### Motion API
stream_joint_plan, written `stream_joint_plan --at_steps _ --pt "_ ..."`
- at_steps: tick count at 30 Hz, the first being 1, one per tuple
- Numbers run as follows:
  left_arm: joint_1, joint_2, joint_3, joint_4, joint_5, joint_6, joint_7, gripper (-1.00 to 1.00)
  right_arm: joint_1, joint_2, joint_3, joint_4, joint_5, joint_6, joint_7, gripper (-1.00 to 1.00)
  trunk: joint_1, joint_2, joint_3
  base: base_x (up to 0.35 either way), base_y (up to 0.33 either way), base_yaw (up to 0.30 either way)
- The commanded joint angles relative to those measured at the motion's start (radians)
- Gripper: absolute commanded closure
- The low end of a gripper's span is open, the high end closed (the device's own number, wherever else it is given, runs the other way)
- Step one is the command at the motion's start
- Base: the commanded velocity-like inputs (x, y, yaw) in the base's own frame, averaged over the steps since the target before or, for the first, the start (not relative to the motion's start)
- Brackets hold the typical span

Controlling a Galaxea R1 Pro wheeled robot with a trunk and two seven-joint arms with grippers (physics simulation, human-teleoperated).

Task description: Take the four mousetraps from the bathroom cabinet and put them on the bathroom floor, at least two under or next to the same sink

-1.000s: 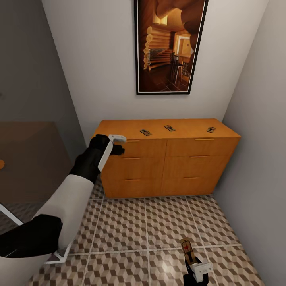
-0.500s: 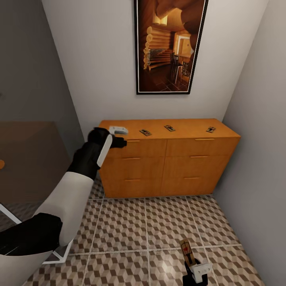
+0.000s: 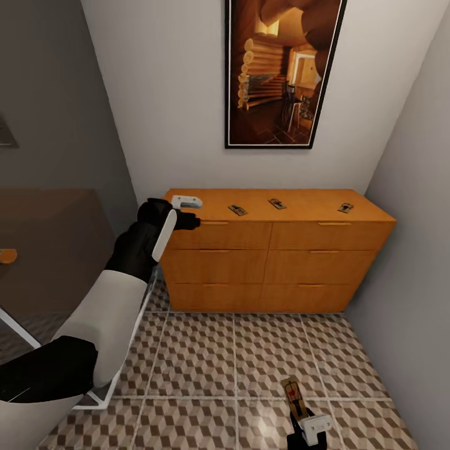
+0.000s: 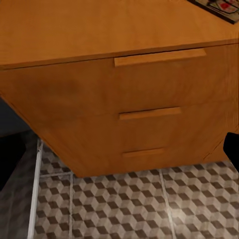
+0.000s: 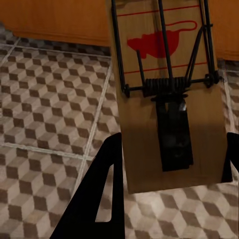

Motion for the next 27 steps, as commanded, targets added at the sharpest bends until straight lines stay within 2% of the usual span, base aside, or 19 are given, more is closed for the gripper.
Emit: stream_joint_plan --at_steps 1,10,21,27 --pt "-0.001 0.000 -0.001 0.000 0.008 0.003 0.009 -1.00 0.000 0.000 0.006 0.000 -0.004 -0.002 0.000 1.00 0.000 0.000 -0.002 0.185 -0.165 0.261" --pt "-0.001 0.000 -0.002 0.000 0.008 0.003 0.009 -1.00 0.000 0.000 0.006 0.000 -0.004 -0.002 0.000 1.00 0.000 0.000 -0.007 0.199 -0.176 0.215" --pt "0.000 0.000 -0.002 -0.004 0.008 0.003 0.009 -1.00 0.000 0.001 0.007 0.000 -0.004 -0.002 0.000 1.00 0.000 0.000 -0.008 0.054 -0.049 0.017" --pt "0.000 0.001 -0.003 -0.003 0.008 0.003 0.009 -1.00 0.000 0.001 0.007 0.000 -0.004 -0.002 0.000 1.00 0.000 0.000 -0.008 0.113 -0.187 0.001"
